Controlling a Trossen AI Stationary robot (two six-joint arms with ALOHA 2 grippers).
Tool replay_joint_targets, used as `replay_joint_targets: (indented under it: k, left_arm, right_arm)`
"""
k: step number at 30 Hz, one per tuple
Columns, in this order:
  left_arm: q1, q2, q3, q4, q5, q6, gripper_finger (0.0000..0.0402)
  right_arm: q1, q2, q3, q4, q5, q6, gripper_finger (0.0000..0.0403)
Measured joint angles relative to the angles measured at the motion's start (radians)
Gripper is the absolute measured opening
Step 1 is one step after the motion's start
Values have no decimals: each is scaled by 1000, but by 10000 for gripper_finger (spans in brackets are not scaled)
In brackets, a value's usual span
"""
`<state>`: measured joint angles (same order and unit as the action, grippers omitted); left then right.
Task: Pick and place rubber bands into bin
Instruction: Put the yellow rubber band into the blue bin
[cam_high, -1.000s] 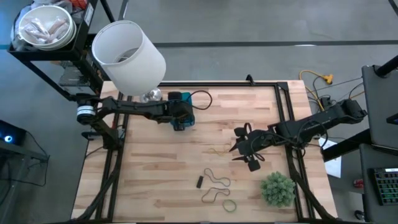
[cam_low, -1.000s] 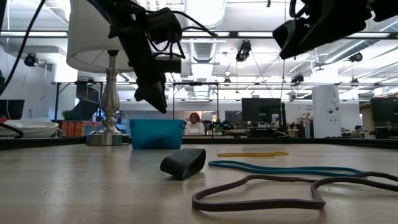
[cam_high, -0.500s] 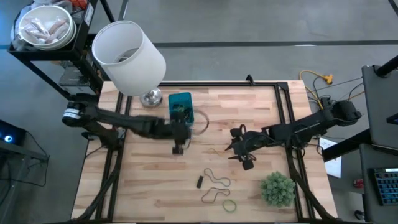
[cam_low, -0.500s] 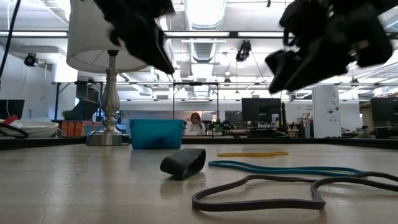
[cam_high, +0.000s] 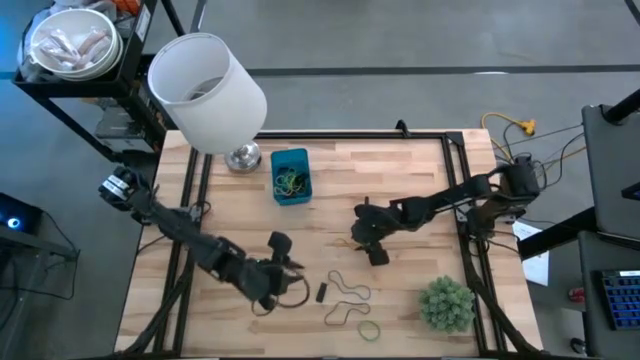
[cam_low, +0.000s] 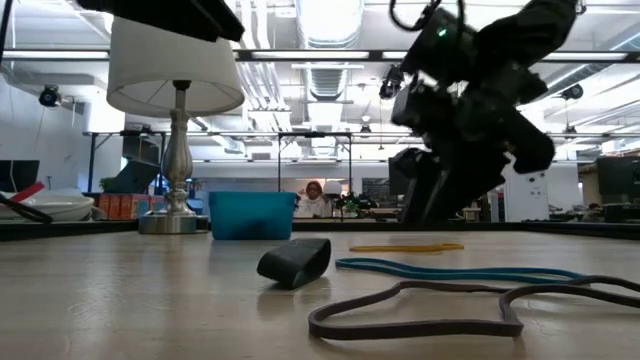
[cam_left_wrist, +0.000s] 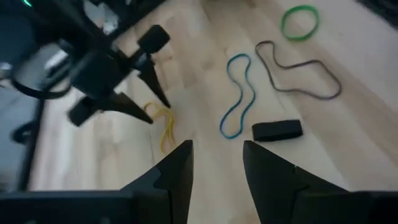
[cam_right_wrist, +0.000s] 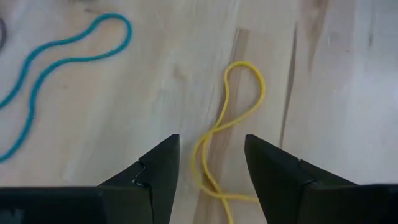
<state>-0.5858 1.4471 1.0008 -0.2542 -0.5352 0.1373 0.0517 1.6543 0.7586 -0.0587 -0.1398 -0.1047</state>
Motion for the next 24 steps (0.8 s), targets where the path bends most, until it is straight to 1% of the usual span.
replay_joint_targets:
  k: [2, 4, 8, 13, 18, 24]
  left_arm:
    - [-29, -5, 6, -4, -54, 1, 125]
    - [-48, -18, 16, 10, -78, 1, 125]
    - [-86, -29, 24, 16, -83, 1, 125]
    - [-116, -29, 30, 16, -84, 2, 125]
    - [-117, -29, 29, 21, -89, 4, 125]
    - [-117, -29, 27, 20, -90, 4, 125]
  right_arm:
    - [-6, 27, 22, -22, 0, 6, 173]
    - [-13, 52, 37, -54, 0, 29, 169]
    - [-20, 77, 57, -86, -2, 51, 159]
    - [-23, 80, 58, -98, -1, 75, 143]
    - [-23, 78, 58, -107, 0, 111, 127]
    - [-23, 75, 58, -115, -40, 130, 121]
